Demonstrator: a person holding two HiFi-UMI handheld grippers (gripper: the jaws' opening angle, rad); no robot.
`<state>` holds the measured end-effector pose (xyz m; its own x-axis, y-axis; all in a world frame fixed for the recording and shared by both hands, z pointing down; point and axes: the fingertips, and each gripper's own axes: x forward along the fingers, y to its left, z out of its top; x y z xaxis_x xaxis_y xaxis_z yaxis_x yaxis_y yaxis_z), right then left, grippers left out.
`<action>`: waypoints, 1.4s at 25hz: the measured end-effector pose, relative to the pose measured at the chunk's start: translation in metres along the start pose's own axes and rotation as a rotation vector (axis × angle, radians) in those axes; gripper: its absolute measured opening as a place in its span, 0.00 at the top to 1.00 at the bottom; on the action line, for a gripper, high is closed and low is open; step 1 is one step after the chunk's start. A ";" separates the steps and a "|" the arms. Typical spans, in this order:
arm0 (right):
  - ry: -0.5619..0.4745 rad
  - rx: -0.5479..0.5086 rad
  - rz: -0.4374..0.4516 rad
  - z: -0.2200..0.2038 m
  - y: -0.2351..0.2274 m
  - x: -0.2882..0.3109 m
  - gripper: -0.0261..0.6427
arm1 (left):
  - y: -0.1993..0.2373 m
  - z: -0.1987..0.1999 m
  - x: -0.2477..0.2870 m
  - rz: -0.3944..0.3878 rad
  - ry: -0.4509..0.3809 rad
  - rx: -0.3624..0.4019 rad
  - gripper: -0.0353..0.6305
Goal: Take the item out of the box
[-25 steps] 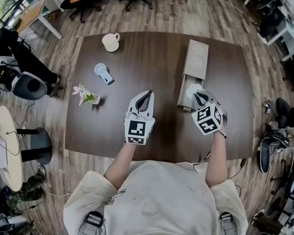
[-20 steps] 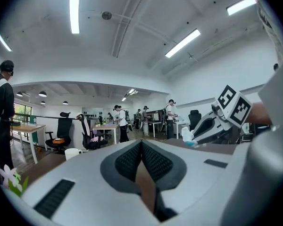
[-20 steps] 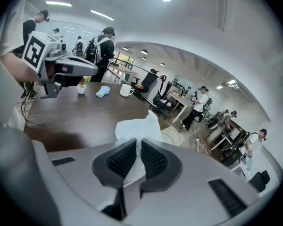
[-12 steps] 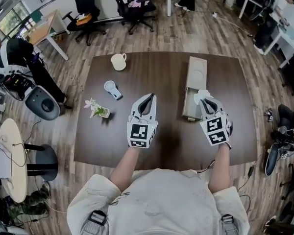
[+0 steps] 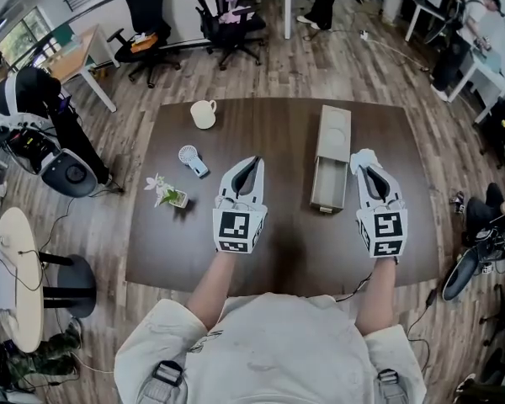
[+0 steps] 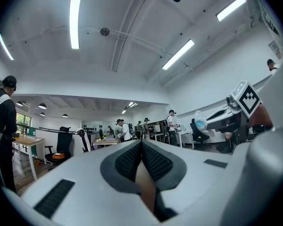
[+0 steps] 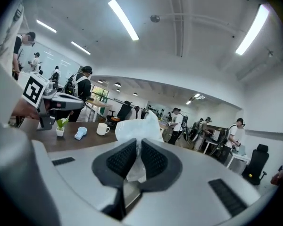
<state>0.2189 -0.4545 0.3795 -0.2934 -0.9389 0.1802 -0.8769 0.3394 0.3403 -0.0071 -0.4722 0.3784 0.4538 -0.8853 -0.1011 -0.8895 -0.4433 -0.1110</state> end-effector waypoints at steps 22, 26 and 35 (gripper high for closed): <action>-0.285 0.304 -0.356 -0.009 -0.055 -0.048 0.91 | 0.001 0.000 0.001 0.014 -0.021 0.022 0.94; -0.301 0.310 -0.359 -0.007 -0.053 -0.048 0.91 | 0.003 -0.004 -0.001 0.012 -0.020 0.016 0.94; -0.292 0.304 -0.351 -0.006 -0.051 -0.042 0.91 | 0.004 -0.010 0.001 0.014 -0.001 0.017 0.94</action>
<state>0.2783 -0.4318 0.3602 -0.0184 -0.9845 -0.1743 -0.9990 0.0109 0.0441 -0.0108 -0.4767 0.3874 0.4418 -0.8911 -0.1037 -0.8945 -0.4288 -0.1261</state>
